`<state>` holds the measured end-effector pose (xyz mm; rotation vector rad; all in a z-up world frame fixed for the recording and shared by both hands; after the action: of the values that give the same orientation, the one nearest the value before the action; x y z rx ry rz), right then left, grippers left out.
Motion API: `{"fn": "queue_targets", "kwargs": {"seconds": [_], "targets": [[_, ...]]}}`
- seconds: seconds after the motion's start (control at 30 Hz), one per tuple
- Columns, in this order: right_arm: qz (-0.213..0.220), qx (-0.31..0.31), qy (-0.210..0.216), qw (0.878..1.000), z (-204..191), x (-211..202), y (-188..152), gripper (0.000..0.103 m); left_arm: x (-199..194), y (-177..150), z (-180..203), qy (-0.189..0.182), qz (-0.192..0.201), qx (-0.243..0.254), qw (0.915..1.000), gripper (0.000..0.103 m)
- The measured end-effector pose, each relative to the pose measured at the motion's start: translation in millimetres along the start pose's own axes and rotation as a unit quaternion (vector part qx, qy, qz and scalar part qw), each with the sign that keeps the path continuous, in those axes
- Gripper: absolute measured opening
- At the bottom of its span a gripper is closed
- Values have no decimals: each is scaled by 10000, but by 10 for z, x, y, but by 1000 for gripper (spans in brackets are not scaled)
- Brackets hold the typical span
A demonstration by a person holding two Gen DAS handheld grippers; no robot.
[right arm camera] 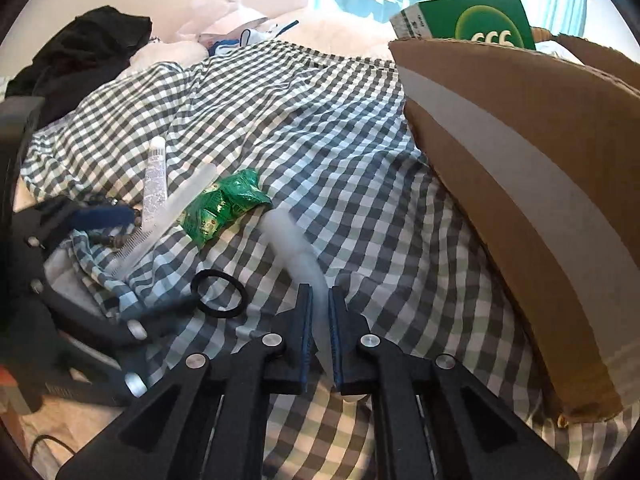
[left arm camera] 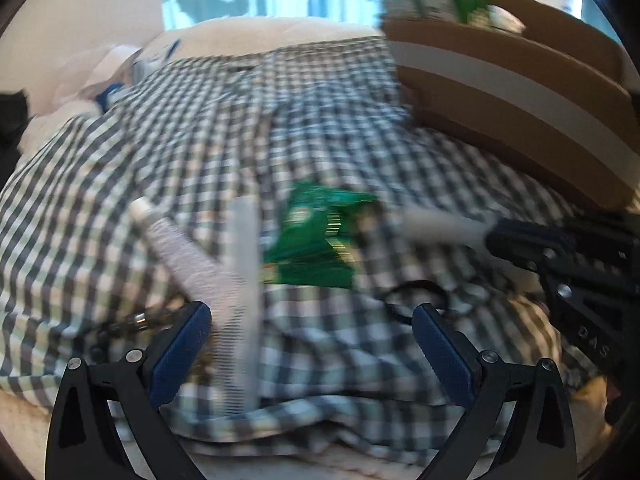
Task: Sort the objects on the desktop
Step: 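Grasp the black hair tie with the left gripper while the right grasps the white plastic cylinder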
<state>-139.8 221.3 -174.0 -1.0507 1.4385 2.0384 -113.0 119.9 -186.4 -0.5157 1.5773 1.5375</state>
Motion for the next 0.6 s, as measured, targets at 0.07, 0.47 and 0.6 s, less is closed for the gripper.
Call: {"fn": "queue_targets", "kwargs": {"seconds": [0.07,0.47,0.6], "targets": [[-60,65,9,10000,30,-32,-45,7,35,12,136,-261,-25,144,9996,98],[-336,560,43,9979,198,-153,-224,8,280,-50,569,-782,-415,808,9928,12],[-391,531,103,9978,169,-75,-237,8,298,-79,548,-818,-479,782,9924,9]]}}
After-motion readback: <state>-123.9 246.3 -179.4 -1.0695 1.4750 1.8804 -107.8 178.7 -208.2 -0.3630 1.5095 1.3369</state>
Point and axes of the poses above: each gripper's, at about its wrist camera, not at the fingertips, and x roughly the way its jaws point, z to its right, y to its top, the point moved 8 cm from there along x, roughly the way its jaws point, and after that the axes turned 7 degrees about -y, right-handed, at the moved point
